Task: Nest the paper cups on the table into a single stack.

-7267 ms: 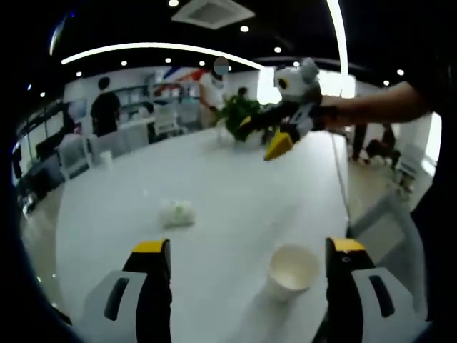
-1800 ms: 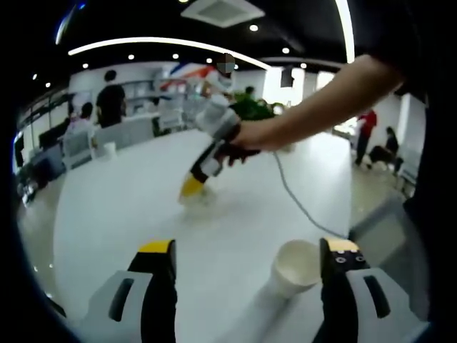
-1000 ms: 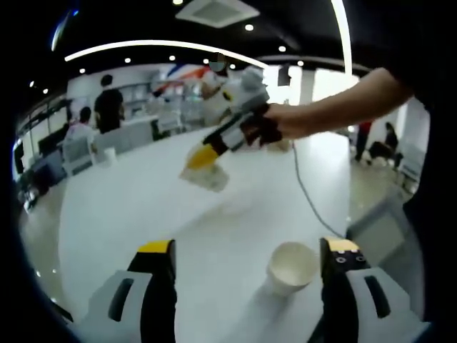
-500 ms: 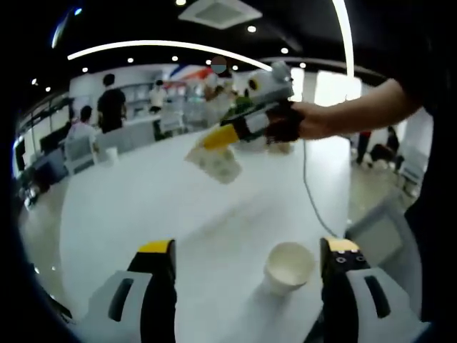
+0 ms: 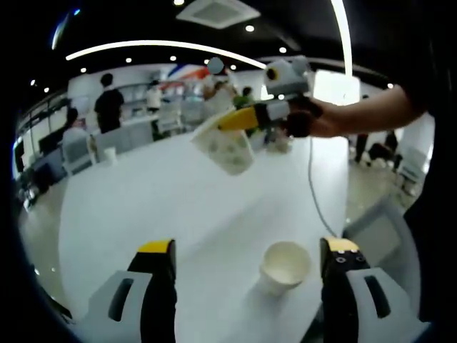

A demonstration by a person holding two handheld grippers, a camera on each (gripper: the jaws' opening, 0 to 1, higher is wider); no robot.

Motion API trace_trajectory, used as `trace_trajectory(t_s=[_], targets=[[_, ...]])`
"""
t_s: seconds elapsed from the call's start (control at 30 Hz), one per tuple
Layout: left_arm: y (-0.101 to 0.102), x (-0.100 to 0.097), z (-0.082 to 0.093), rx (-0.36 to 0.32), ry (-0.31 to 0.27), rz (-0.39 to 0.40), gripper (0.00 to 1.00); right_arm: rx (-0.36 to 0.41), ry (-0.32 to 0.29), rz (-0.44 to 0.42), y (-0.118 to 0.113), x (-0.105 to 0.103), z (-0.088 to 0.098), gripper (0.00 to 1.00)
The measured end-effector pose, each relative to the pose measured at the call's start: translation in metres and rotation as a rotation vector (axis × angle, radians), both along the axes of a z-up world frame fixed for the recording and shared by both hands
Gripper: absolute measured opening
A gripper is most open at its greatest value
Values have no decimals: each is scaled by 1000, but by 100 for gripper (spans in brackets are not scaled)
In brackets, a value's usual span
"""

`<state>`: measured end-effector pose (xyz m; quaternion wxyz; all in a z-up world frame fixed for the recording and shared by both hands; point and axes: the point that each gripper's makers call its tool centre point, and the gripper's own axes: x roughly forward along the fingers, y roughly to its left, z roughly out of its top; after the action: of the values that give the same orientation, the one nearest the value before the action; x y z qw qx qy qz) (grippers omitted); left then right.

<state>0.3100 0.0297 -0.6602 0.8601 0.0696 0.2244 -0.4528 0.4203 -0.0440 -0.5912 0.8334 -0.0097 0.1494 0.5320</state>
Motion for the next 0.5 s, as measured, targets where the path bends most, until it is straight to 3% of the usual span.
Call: trace_trajectory(t_s=[0.5], targets=[[4, -9, -2, -1, 8, 0, 82, 114, 23, 44, 8, -41, 15, 33]])
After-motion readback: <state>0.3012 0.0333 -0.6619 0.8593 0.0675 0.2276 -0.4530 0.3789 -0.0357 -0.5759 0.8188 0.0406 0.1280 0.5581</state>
